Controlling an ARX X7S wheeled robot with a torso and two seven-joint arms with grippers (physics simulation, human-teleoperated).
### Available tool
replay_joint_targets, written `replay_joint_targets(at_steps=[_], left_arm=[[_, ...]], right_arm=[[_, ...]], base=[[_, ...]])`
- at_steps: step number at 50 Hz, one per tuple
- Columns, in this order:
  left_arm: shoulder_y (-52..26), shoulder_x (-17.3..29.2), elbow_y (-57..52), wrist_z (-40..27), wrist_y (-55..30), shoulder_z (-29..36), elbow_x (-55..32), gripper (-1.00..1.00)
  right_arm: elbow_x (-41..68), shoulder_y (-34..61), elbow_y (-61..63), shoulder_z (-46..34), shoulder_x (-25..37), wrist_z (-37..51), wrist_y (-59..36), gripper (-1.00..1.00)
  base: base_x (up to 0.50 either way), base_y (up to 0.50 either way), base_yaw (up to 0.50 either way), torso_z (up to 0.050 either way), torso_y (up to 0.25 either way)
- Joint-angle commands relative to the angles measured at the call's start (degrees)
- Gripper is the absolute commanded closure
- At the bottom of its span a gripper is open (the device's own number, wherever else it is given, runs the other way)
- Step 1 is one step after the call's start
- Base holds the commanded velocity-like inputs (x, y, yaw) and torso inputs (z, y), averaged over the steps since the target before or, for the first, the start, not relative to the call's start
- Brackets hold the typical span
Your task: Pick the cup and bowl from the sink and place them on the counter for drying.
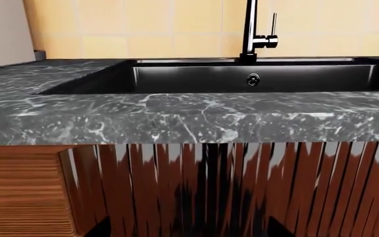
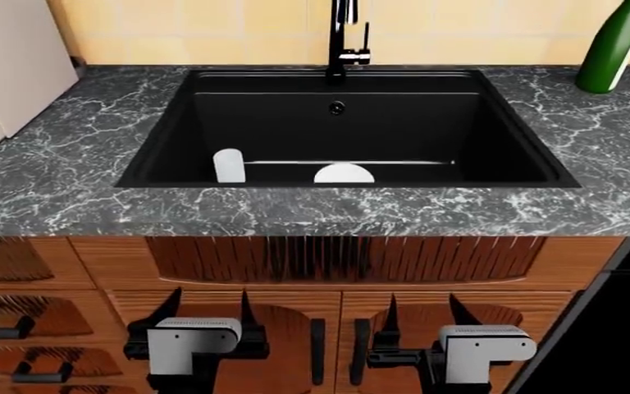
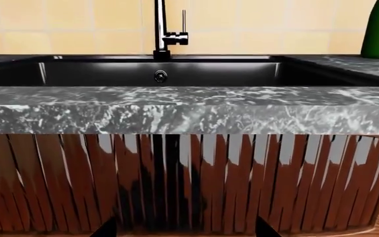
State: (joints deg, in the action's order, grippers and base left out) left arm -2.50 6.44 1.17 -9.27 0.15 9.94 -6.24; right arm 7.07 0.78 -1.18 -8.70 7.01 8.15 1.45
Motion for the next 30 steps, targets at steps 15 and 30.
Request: replay_joint_targets(at_steps=[15, 30], left_arm=[[-0.3, 1.1, 0.2, -1.2, 0.7, 1.4, -1.1, -1.00], [-0.2, 1.6, 0.1, -1.9, 0.4, 1.8, -2.1, -1.00]], right_arm=[[1.1, 0.2, -0.2, -1.3, 1.0, 1.1, 0.0, -1.00], [1.5, 0.2, 0.0, -2.0, 1.5, 1.6, 0.1, -1.00]], base=[[0.00, 0.00, 0.00, 0.050, 0.000], [0.00, 0.00, 0.00, 0.050, 0.000]])
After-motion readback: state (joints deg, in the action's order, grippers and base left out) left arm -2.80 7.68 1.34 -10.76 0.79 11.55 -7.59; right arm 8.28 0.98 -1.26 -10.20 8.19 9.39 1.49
